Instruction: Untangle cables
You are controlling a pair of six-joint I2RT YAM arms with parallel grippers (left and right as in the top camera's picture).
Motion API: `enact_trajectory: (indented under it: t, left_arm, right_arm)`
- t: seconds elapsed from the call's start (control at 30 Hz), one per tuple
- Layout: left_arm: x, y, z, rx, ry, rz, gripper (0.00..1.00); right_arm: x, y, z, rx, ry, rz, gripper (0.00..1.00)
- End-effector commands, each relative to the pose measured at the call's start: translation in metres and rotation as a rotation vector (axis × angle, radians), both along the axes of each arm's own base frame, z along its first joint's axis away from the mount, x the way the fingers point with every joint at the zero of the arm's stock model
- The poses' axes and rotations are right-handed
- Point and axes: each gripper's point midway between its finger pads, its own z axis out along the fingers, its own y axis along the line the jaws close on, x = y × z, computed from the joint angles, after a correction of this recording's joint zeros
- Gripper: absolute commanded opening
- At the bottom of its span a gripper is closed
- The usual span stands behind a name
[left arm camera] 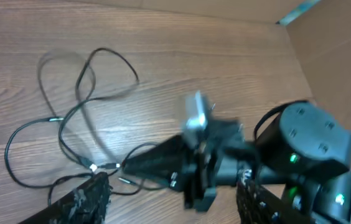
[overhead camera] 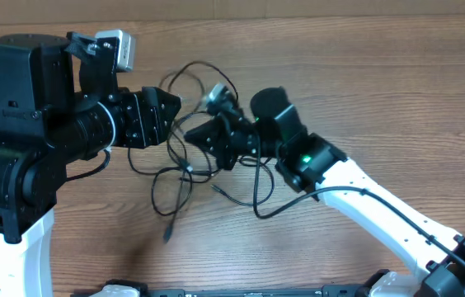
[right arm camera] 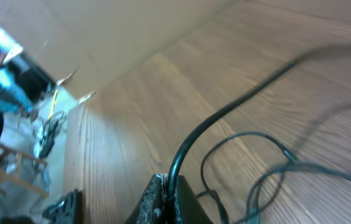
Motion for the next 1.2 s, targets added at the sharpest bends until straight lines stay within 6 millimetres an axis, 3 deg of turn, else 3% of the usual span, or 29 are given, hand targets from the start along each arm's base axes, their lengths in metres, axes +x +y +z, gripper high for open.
enact_trajectory:
  t: [0.0, 0.17, 0.3, 0.4, 0.47, 0.5, 0.53, 0.57, 0.6, 0.9, 1.17]
  left_arm:
    - [0.000, 0.008, 0.003, 0.054, -0.032, 0.018, 0.68]
    - [-0.001, 0.009, 0.002, 0.063, -0.026, 0.018, 0.71]
    - [-0.004, 0.009, -0.002, 0.075, -0.014, 0.008, 0.72]
    - [-0.007, 0.010, -0.005, 0.085, -0.001, 0.001, 0.72]
    - [-0.008, 0.010, -0.006, 0.086, 0.006, 0.000, 0.72]
    - [-0.008, 0.010, -0.006, 0.086, 0.008, 0.000, 0.73]
    - [-0.009, 0.010, -0.006, 0.086, 0.010, 0.000, 0.73]
    - [-0.009, 0.010, -0.006, 0.086, 0.010, 0.000, 0.73]
    - [-0.009, 0.010, -0.007, 0.086, 0.010, 0.000, 0.73]
    - [-0.011, 0.010, -0.009, 0.087, 0.024, -0.003, 0.73]
    - [-0.013, 0.011, -0.011, 0.096, 0.034, -0.007, 0.73]
  right_arm:
    - [0.009, -0.007, 0.021, 0.051, 0.013, -0.027, 0.04]
    - [0.017, -0.024, 0.038, 0.078, -0.013, -0.056, 0.04]
    - [0.034, -0.054, 0.054, 0.094, -0.040, -0.132, 0.04]
    - [0.043, -0.078, 0.054, 0.080, -0.014, -0.183, 0.05]
    - [0.045, -0.090, 0.041, 0.044, 0.045, -0.211, 0.13]
    - [0.044, -0.094, 0.033, 0.023, 0.079, -0.222, 0.26]
    - [0.043, -0.098, 0.024, -0.003, 0.116, -0.235, 0.50]
    - [0.042, -0.102, 0.012, -0.039, 0.157, -0.258, 0.65]
    - [0.043, -0.107, 0.001, -0.074, 0.186, -0.286, 0.68]
    - [0.048, -0.144, -0.067, -0.328, 0.330, -0.484, 0.70]
    - [0.047, -0.167, -0.106, -0.470, 0.425, -0.591, 0.71]
